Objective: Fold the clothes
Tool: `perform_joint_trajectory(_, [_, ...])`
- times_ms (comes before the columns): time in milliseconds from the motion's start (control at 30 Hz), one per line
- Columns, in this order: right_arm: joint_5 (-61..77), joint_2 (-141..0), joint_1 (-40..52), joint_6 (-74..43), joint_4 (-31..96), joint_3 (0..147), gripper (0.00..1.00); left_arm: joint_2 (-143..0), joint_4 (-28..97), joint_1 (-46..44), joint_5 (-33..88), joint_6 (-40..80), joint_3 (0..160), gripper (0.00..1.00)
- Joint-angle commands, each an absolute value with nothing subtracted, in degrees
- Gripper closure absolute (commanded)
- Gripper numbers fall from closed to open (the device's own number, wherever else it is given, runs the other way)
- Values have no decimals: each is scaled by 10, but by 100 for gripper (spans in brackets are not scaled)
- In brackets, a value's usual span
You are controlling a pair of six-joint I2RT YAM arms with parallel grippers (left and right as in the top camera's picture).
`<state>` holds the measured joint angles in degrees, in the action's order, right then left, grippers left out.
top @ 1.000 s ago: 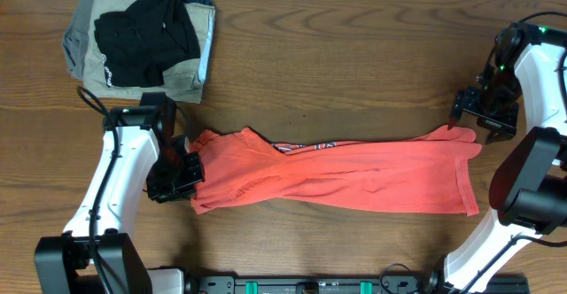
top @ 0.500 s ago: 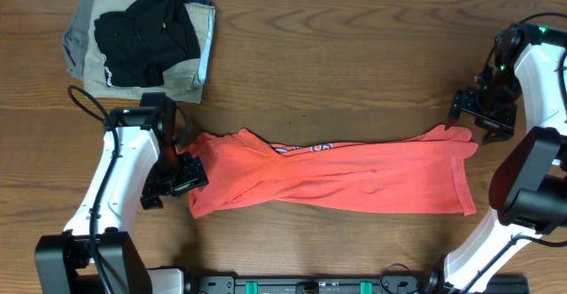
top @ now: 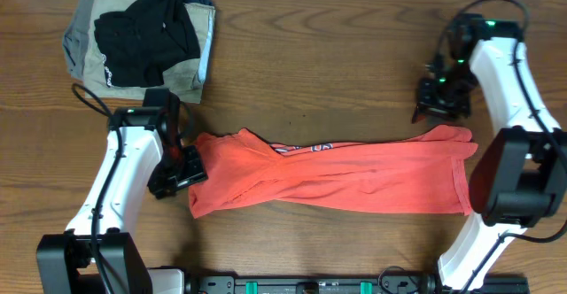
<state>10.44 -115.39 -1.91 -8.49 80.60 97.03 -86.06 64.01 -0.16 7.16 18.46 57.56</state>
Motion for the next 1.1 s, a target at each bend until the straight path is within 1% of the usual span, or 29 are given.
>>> perform_joint_trajectory(0, [112,-1154,23,-95,784,946,97,-865,632,-16,75,188,571,53])
perform_joint_trajectory(33, [112,-1154,34,-101,771,936,98,-865,627,-21,77,188,571,54])
perform_joint_trajectory(167, [112,-1154,75,-128,710,884,99,-865,598,-53,98,187,571,57])
perform_joint_trajectory(233, [112,-1154,91,-138,684,858,99,-865,585,-76,98,187,571,67])
perform_joint_trajectory(400, [111,-1154,114,-141,641,809,99,-865,535,-147,97,188,571,67])
perform_joint_trajectory(533, [109,-1154,113,-148,639,791,98,-865,506,-185,96,188,570,67])
perform_joint_trajectory(667, [109,-1154,107,-148,639,781,98,-873,482,-190,96,192,554,66])
perform_joint_trajectory(833, [98,-1154,107,-148,630,753,98,-914,437,-189,96,192,529,66])
perform_joint_trajectory(933, [69,-1154,105,-155,625,735,98,-949,423,-189,89,192,527,66])
perform_joint_trajectory(1067, [11,-1154,96,-176,625,715,99,-996,428,-178,40,202,527,66])
